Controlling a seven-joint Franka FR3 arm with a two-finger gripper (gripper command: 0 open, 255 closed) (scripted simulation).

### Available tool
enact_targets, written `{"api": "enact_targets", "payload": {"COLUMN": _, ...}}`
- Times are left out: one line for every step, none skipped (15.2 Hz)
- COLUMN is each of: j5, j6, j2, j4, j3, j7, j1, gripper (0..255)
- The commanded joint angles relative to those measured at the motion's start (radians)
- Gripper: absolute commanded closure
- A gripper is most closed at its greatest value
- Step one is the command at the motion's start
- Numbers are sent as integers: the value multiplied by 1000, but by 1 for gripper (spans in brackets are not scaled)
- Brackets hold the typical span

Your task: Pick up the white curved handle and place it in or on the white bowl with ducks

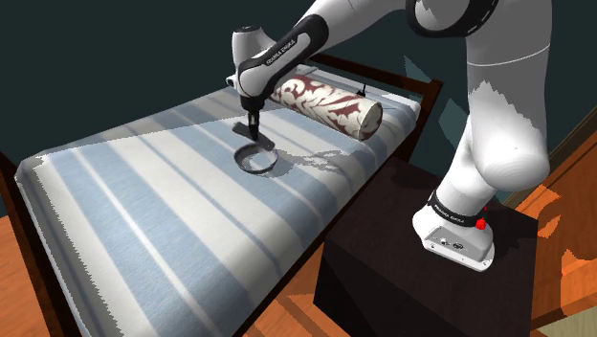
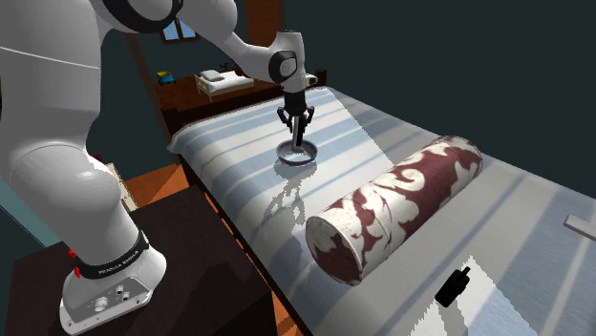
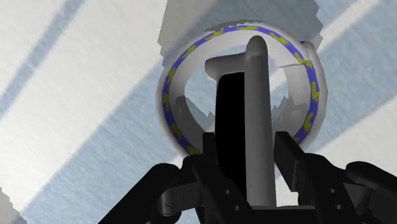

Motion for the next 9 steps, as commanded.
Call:
{"api": "enact_targets", "payload": {"j5": -2, "j6": 14, "j2": 7, "j4": -8, "j3": 3, "j7": 18, "j1": 13, "gripper": 255}}
{"api": "enact_targets", "payload": {"j5": -2, "j6": 25, "j2": 15, "j4": -10, "j3": 4, "j7": 18, "j1": 12, "gripper": 255}}
{"api": "enact_targets", "payload": {"j5": -1, "j6": 35, "j2": 23, "j4": -12, "j3": 4, "j7": 18, "j1": 12, "gripper": 255}}
{"api": "enact_targets", "payload": {"j5": 0, "j6": 45, "j2": 31, "j4": -15, "j3": 5, "j7": 18, "j1": 11, "gripper": 255}}
{"api": "enact_targets", "payload": {"j5": 1, "j6": 55, "j2": 40, "j4": -16, "j3": 5, "j7": 18, "j1": 11, "gripper": 255}}
{"api": "enact_targets", "payload": {"j5": 2, "j6": 65, "j2": 48, "j4": -18, "j3": 6, "j7": 17, "j1": 10, "gripper": 255}}
{"api": "enact_targets", "payload": {"j5": 3, "j6": 75, "j2": 57, "j4": -18, "j3": 7, "j7": 17, "j1": 10, "gripper": 255}}
{"api": "enact_targets", "payload": {"j5": 4, "j6": 85, "j2": 66, "j4": -19, "j3": 7, "j7": 17, "j1": 9, "gripper": 255}}
{"api": "enact_targets", "payload": {"j5": 5, "j6": 95, "j2": 75, "j4": -20, "j3": 8, "j7": 17, "j1": 9, "gripper": 255}}
